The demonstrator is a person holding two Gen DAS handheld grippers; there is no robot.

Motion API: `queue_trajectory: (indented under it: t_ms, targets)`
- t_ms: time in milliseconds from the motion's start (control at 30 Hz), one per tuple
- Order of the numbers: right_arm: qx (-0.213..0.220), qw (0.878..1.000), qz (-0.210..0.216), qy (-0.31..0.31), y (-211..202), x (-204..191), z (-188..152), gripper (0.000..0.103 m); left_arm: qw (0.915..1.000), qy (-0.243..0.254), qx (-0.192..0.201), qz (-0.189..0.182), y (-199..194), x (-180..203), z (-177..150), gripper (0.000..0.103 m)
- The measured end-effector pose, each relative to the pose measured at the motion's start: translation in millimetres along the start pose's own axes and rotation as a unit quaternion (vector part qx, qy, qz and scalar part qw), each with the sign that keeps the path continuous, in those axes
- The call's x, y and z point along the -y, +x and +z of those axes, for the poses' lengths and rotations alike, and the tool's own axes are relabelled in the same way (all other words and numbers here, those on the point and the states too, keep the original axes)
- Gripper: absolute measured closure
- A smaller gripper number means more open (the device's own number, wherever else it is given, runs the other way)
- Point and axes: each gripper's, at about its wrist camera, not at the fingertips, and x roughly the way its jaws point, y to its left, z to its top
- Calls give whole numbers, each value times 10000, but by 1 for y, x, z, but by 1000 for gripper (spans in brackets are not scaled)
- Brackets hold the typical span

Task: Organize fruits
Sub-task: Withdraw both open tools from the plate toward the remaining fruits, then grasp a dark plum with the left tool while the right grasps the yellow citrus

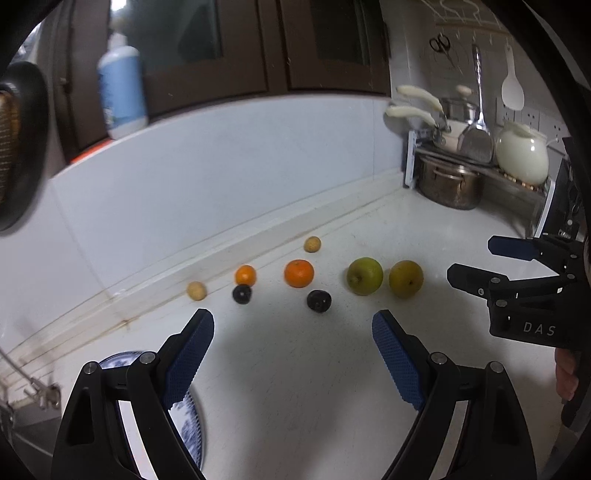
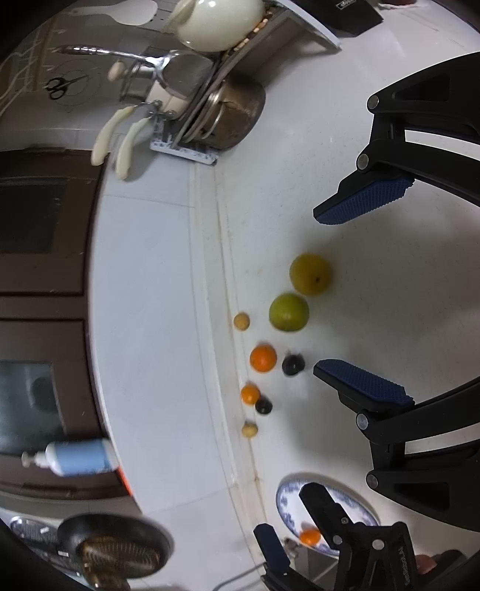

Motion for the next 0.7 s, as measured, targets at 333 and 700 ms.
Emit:
queue_trajectory:
  t_ms: [333, 700]
  targets:
    - [-521, 9985, 116, 128, 55, 11, -3, 27, 9988, 144, -389, -266, 69, 9, 4, 16]
    - [-937, 9950, 202, 273, 103, 22, -8, 27, 9956, 206, -839, -360, 130, 14, 0, 24]
